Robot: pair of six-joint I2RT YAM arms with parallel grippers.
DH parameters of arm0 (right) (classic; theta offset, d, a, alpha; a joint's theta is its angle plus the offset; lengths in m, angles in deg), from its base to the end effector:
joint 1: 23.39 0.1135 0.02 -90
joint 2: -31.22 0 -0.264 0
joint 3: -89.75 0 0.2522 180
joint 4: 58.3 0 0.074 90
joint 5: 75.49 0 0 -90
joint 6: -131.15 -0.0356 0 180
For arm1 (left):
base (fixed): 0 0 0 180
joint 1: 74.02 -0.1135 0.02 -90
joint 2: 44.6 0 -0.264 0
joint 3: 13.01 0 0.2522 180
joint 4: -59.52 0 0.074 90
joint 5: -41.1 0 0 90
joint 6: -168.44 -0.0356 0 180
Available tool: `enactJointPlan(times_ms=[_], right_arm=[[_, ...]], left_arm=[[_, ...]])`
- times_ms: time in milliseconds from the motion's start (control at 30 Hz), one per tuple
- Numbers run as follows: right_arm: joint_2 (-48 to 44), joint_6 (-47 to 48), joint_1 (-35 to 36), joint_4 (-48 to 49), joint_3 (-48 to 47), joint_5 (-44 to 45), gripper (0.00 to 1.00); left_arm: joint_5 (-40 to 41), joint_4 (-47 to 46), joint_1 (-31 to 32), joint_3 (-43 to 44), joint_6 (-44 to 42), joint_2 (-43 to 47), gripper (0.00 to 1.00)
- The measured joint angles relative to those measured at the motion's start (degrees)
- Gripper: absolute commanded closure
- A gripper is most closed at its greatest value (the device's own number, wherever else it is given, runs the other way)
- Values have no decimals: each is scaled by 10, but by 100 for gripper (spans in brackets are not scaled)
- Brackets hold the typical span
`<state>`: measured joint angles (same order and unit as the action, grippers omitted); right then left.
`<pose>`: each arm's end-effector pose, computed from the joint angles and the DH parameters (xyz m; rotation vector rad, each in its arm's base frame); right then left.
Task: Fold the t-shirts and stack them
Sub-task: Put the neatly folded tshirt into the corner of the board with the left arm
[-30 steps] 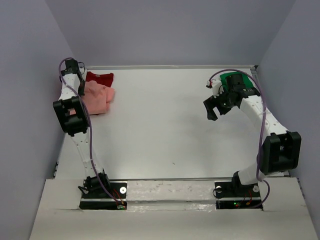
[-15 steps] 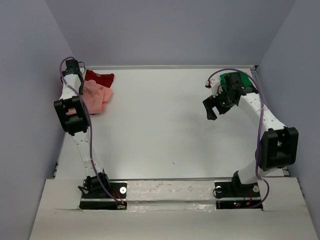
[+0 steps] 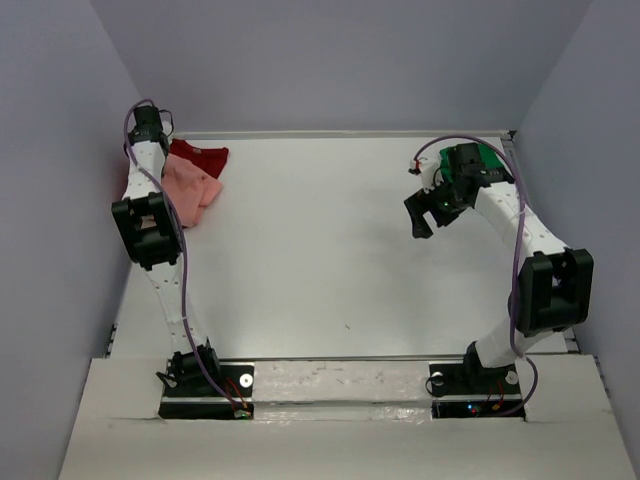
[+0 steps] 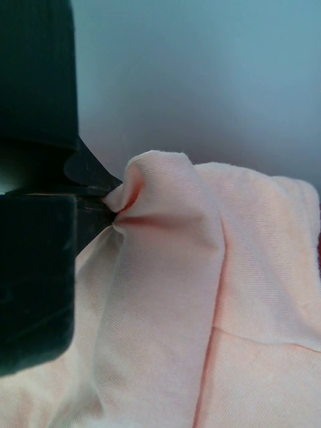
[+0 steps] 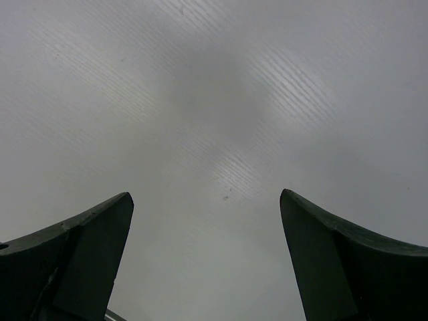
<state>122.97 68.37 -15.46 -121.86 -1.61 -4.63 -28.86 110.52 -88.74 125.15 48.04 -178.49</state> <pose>0.3228 0.0567 0.2790 -0.8888 2.4676 0.3340 0.5077 0.1460 0.2443 0.1650 2.4633 0.7766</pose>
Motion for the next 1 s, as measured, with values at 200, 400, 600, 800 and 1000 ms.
enactJointPlan(times_ms=[200,400,600,800,1000], right_arm=[[3,0,0,-4,-1,-2,5],[3,0,0,-7,-2,-2,5],[10,0,0,-12,-9,-2,5],[24,1,0,-18,-21,-1,5],[36,2,0,-29,-34,-1,5]], left_arm=[[15,-10,9,6,-13,0,100],[16,-16,12,6,-14,0,100],[19,-29,12,6,-15,-6,100],[33,-61,12,-12,-17,-22,100],[49,-92,12,-29,-20,-42,100]])
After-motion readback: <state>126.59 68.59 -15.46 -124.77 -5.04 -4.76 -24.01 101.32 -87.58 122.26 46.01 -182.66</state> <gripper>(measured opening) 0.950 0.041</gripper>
